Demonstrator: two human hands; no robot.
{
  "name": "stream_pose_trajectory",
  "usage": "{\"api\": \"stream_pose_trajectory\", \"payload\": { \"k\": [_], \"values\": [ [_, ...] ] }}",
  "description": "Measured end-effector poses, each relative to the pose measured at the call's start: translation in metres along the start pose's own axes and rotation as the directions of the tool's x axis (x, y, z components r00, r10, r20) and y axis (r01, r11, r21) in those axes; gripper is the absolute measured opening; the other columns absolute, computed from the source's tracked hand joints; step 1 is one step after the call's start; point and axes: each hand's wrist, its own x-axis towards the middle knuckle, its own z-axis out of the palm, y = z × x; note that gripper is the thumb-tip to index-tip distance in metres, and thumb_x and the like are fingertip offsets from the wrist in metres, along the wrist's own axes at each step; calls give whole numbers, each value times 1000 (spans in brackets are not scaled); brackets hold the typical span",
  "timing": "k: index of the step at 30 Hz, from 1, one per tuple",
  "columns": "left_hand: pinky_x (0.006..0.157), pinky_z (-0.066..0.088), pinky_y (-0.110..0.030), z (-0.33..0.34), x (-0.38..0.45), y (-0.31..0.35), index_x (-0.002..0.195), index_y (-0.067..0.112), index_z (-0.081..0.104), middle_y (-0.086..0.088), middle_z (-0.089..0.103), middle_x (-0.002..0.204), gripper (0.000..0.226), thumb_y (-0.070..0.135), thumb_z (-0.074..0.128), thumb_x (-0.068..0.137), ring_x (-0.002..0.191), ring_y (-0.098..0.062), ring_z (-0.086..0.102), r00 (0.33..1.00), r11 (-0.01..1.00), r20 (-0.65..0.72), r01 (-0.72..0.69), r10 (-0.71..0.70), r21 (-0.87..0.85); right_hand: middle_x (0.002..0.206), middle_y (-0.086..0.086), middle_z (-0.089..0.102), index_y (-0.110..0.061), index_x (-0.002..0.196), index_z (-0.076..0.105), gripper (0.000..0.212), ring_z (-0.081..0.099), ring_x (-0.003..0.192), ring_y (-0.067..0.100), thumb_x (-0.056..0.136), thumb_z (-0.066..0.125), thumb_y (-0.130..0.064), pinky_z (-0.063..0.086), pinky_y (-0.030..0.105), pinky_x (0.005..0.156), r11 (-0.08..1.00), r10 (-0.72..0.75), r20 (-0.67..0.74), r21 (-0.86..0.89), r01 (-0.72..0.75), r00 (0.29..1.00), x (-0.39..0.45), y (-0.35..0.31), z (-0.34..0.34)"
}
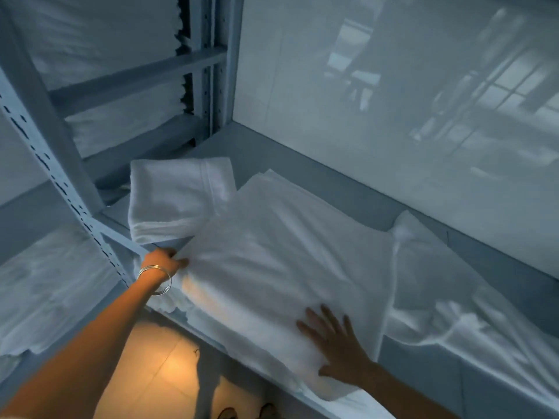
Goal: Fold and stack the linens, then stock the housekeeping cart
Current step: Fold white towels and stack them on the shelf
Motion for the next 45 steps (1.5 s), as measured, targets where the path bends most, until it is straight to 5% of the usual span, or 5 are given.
{"api": "stream_pose_trajectory", "payload": {
  "k": [8, 25, 31, 36, 45],
  "values": [
    [102, 36, -31, 3, -28, 18, 136, 5, 47, -12, 49, 139, 59, 31, 65, 87, 125, -28, 49, 959, 971, 248, -177, 133, 163, 154, -19, -2, -46, 139, 23, 82, -19, 141, 11, 62, 44, -62, 10, 57, 110, 991, -49, 34, 125, 45, 998, -23, 48, -1],
    [70, 51, -20, 133, -134, 138, 113, 17, 58, -13, 67, 114, 21, 28, 50, 97, 68, -12, 66, 413, 898, 909, -421, 66, 127, 156, 10, 12, -17, 146, 27, 58, 30, 138, 32, 94, 50, -29, 31, 39, 110, 820, 408, 53, 418, -391, 912, -15, 100, -16],
    [99, 39, -26, 107, -71, 145, 130, 21, 54, -7, 53, 136, 37, 21, 52, 93, 121, -22, 52, 721, 611, 456, -689, 522, 390, 157, 5, -18, -36, 150, 3, 65, -10, 140, 48, 96, 34, -55, 20, 67, 104, 685, 492, 255, 477, -551, 833, -2, 0, -19],
    [117, 10, -40, 125, -43, 129, 148, 39, 5, 0, -7, 159, 59, 47, 34, 98, 146, -26, -2, 637, 174, 597, -741, 487, 649, 153, 8, -30, -44, 146, -11, 68, -20, 133, 57, 93, 28, -62, 17, 77, 98, 519, 589, 334, 542, -661, 736, -21, 7, -6],
    [100, 42, -36, 147, -124, 95, 135, 52, 37, 0, 39, 145, 59, 73, 31, 80, 128, -28, 41, 484, 122, 692, -855, 536, 503, 157, -3, -21, -52, 144, 3, 66, -18, 140, 44, 91, 42, -57, 7, 74, 103, 845, 434, 115, 292, -448, 893, 11, 109, -8]
  ]
}}
